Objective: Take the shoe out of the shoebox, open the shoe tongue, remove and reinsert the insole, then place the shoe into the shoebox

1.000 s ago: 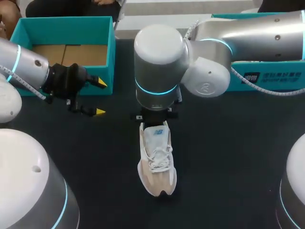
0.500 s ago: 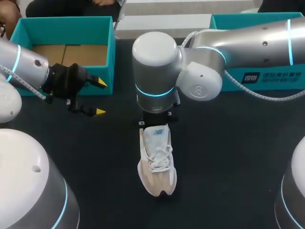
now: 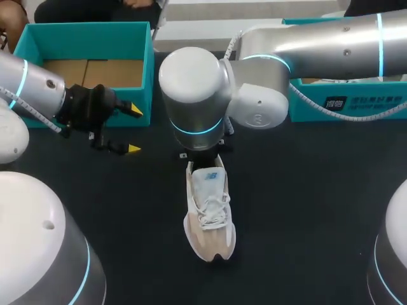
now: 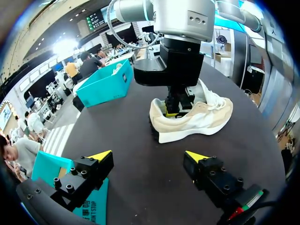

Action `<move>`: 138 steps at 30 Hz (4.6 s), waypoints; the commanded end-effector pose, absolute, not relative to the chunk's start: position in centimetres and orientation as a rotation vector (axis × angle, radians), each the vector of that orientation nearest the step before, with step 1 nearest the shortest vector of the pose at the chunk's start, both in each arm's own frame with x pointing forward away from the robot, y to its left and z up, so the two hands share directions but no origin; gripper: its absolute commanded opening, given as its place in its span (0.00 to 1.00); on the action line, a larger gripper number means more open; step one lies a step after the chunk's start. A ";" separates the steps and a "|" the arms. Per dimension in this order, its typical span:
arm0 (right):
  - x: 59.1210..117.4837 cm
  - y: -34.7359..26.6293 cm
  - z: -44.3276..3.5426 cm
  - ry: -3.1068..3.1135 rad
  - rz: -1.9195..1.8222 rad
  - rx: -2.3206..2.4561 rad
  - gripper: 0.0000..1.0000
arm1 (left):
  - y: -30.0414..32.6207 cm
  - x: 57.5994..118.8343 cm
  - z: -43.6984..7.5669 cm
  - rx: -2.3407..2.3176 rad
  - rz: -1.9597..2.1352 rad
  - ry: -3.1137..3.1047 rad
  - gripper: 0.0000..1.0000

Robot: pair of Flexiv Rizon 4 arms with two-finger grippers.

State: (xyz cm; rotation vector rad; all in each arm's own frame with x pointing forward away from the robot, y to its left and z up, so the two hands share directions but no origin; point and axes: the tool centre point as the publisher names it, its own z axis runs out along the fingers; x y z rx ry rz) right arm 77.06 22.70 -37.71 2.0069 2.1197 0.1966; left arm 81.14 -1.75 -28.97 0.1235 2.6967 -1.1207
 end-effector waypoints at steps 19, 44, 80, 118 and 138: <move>74.4 22.3 -35.6 2.240 0.013 2.073 0.00 | -1.8 81.1 -29.0 0.123 -1.115 2.698 1.00; 71.2 21.0 -34.8 2.328 -0.150 2.246 1.00 | -1.8 81.1 -29.0 0.123 -1.115 2.698 1.00; 68.8 21.2 -29.9 2.328 -0.181 2.201 1.00 | -1.8 81.1 -29.0 0.123 -1.115 2.698 1.00; 70.1 21.3 -31.8 2.356 -0.117 2.132 0.25 | -1.8 81.1 -29.0 0.123 -1.115 2.698 1.00; 69.6 20.4 -31.7 2.348 -0.096 2.133 0.31 | -1.8 81.1 -29.0 0.123 -1.115 2.698 1.00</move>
